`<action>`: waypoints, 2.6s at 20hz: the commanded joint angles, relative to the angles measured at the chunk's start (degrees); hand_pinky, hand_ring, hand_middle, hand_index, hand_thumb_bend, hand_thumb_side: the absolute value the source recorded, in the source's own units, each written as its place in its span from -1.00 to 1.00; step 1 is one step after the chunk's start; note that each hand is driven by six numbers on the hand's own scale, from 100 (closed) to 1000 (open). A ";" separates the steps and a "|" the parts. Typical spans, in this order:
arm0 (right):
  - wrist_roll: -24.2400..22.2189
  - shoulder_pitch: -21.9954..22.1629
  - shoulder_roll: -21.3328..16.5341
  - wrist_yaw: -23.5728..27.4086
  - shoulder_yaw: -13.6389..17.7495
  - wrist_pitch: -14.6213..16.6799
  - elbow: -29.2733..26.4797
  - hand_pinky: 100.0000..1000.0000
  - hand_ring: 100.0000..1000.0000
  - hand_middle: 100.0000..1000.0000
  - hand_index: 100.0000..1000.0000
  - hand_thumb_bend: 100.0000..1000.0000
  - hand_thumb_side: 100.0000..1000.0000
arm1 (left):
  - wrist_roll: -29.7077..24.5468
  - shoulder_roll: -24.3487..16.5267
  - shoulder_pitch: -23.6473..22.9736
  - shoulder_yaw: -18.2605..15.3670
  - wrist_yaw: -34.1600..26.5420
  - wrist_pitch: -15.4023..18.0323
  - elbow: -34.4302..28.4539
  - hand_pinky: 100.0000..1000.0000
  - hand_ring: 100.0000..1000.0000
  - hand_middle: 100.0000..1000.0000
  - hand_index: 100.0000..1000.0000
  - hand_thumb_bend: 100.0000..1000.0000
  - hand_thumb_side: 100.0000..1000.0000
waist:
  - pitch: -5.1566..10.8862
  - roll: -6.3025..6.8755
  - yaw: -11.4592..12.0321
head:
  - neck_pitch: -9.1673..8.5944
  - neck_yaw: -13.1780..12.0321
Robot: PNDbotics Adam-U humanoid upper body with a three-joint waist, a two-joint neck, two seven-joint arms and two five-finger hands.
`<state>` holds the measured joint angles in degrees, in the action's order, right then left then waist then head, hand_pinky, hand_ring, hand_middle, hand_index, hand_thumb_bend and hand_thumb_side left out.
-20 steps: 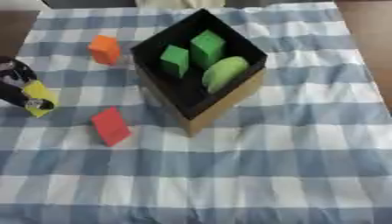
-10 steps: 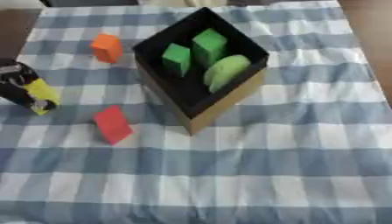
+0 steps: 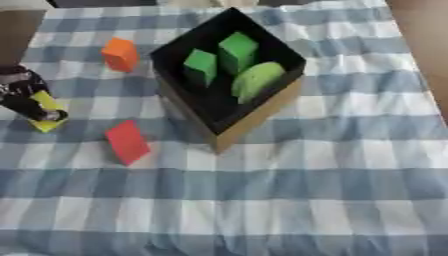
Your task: Pick up objects on the table and place them in the box.
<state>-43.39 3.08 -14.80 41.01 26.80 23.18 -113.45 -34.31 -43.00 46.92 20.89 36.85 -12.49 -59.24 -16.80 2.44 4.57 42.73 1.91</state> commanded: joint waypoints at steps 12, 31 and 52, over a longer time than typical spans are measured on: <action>-4.06 0.47 -1.39 0.34 0.48 4.94 -1.14 1.00 1.00 -0.31 0.99 -1.00 -0.06 | 3.49 -1.13 5.81 -4.17 0.90 -0.40 -14.65 0.64 0.40 0.07 0.13 -0.91 -0.45 | 1.50 0.80 0.70 | 0.47 0.18; -5.07 0.67 -1.56 1.99 -0.30 4.32 -1.14 1.00 1.00 -0.31 1.00 -1.00 -0.06 | -2.73 26.51 23.23 -0.46 7.18 1.96 -10.41 0.66 0.38 0.07 0.17 -1.00 -0.34 | 2.27 0.15 -0.67 | 0.30 -1.41; -5.32 0.13 -1.00 1.82 -0.14 2.17 -1.14 1.00 1.00 -0.33 1.00 -1.00 -0.06 | -0.98 34.50 23.43 -2.39 16.61 8.97 1.78 0.91 0.78 0.58 0.78 -0.06 -0.11 | 2.00 0.17 -1.42 | 0.82 -1.97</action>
<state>-44.89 3.46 -14.92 42.93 26.41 21.68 -113.45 -35.79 -7.69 69.17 19.24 52.59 -3.70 -56.03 -16.57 2.44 3.15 43.27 0.07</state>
